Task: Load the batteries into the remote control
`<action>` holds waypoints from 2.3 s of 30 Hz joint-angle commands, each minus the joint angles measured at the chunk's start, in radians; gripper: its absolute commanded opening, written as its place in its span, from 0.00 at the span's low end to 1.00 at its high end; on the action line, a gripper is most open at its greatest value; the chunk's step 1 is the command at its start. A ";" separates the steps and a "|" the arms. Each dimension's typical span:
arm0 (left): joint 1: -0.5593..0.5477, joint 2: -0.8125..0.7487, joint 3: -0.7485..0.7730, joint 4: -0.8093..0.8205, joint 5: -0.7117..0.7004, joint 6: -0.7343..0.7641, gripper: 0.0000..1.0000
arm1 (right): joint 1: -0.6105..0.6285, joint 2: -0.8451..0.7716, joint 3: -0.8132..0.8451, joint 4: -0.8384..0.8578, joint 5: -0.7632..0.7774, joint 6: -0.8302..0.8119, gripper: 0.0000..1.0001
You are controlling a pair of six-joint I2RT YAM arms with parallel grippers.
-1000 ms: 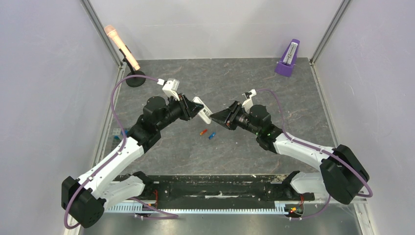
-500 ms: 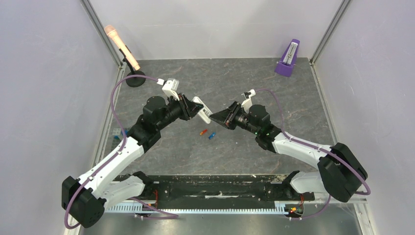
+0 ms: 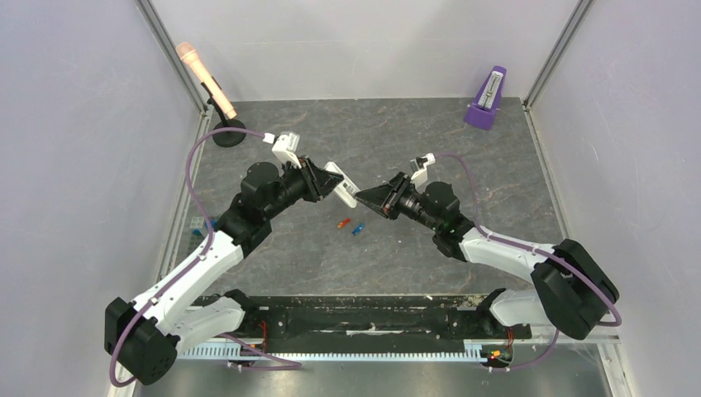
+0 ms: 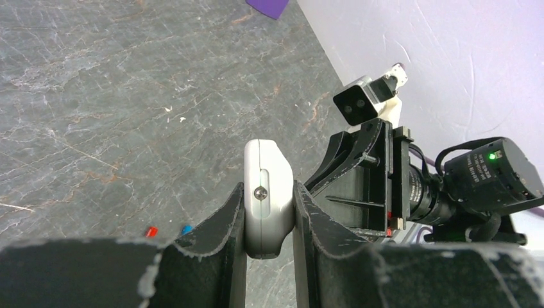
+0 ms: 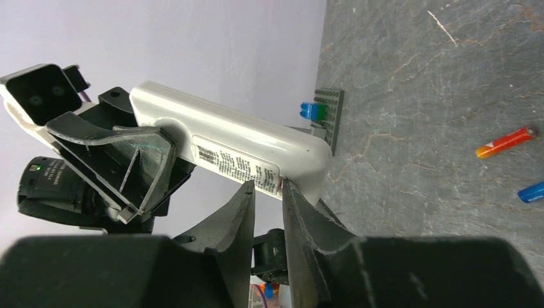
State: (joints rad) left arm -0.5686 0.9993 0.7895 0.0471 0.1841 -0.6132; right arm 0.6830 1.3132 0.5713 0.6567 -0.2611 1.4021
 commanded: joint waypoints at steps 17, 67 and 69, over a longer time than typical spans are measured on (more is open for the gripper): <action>-0.017 0.021 0.017 0.153 0.139 -0.180 0.02 | 0.005 0.074 -0.013 0.488 -0.087 0.100 0.23; -0.024 0.053 0.063 -0.159 -0.160 -0.004 0.02 | -0.001 -0.012 0.036 -0.101 0.028 -0.102 0.61; -0.024 0.054 0.065 -0.159 -0.155 -0.008 0.02 | 0.000 -0.001 0.038 -0.102 0.024 -0.106 0.61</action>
State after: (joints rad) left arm -0.5911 1.0744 0.8383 -0.1333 0.0349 -0.6518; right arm 0.6842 1.3212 0.5671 0.6811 -0.2718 1.3552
